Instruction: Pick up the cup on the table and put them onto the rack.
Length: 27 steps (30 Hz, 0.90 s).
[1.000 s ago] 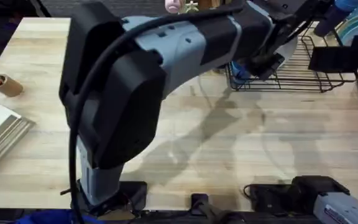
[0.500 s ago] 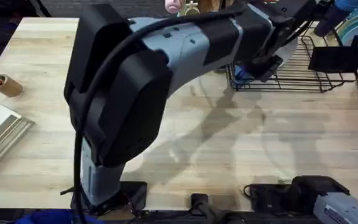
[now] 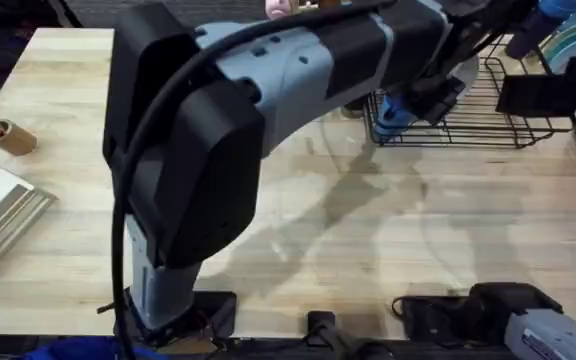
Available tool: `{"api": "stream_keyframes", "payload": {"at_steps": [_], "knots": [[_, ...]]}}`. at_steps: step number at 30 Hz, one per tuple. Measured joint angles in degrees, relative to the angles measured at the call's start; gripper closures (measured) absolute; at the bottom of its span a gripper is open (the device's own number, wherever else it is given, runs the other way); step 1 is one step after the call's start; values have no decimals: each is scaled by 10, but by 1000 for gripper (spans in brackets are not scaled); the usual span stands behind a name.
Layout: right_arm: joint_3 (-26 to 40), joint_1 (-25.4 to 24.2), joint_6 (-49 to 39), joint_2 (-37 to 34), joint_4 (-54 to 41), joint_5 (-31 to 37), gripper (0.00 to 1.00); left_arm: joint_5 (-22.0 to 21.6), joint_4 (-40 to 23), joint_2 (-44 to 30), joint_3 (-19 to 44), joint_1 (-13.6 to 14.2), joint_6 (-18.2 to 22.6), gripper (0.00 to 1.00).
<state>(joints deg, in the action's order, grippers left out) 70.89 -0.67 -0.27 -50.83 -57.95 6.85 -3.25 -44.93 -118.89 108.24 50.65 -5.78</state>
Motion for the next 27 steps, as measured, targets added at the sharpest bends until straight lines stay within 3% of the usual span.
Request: {"api": "stream_keyframes", "payload": {"at_steps": [11, 18, 27], "knots": [[0, 0, 0, 0, 0, 0, 5, -1, -34, 0, 63, 0, 0, 671], [0, 0, 0, 0, 0, 0, 6, -35, -37, 0, 68, 0, 0, 656], [0, 0, 0, 0, 0, 0, 6, -74, -37, 0, 69, -2, 24, 515]]}}
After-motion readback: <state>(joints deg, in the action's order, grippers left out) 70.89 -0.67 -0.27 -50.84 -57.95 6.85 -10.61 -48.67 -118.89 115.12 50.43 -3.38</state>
